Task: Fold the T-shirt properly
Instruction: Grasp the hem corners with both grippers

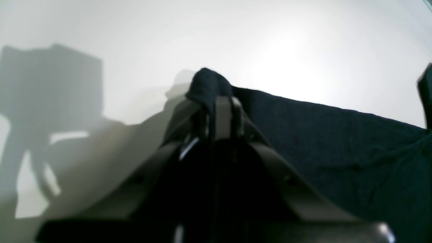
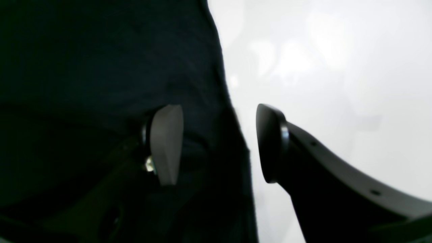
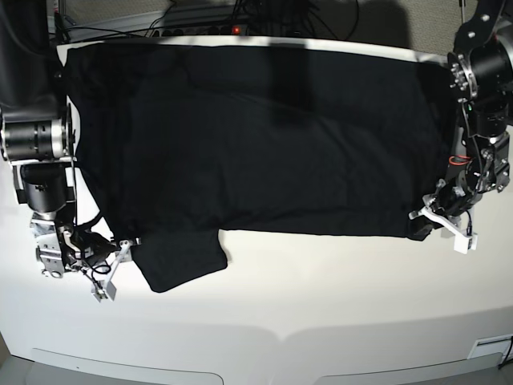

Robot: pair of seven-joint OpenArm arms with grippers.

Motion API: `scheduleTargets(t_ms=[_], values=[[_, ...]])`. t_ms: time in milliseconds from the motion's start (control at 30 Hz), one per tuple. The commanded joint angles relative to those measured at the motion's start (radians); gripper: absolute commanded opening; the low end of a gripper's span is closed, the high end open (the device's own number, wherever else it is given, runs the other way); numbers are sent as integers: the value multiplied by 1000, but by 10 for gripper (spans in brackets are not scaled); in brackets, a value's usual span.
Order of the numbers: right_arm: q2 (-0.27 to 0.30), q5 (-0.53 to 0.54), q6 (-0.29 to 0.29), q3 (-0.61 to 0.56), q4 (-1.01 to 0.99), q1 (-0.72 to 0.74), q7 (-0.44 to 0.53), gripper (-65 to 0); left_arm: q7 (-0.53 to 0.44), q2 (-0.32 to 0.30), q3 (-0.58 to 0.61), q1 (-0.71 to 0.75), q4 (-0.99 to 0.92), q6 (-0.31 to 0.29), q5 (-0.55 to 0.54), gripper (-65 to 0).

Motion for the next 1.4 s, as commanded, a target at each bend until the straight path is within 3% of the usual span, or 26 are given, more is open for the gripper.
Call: scheduleTargets(t_ms=[0, 133, 400, 600, 667, 833, 1033, 1100, 1233, 1367], values=[[5, -4, -2, 2, 5, 41, 32, -304, 48, -6, 3, -8, 0, 13, 41, -650], [-6, -55, -7, 2, -33, 41, 70, -310, 48, -6, 3, -8, 0, 13, 40, -650], [-36, -76, -7, 2, -39, 19, 42, -396, 42, -6, 3, -8, 0, 13, 41, -650], [-27, -81, -9, 2, -39, 19, 2, -607, 42, -6, 3, -8, 0, 13, 41, -650], [-27, -109, -49, 2, -39, 19, 5, -650, 42, -6, 3, -8, 0, 13, 40, -650], [-21, -150, -56, 2, -39, 23, 77, -650, 40, -6, 3, -8, 0, 13, 21, -650], [-2, -79, -48, 3, -27, 45, 108, -650, 40, -6, 3, -9, 5, 13, -127, -650], [7, -36, -19, 2, -11, 47, 108, -650, 40, -6, 3, -9, 15, 13, -154, -650], [26, 87, 88, 3, 39, 47, 33, -650, 55, -6, 3, -8, 48, 13, -174, -650], [41, 151, 103, 3, 78, 47, -55, -650, 125, -6, 3, -2, 79, 13, -239, -650]])
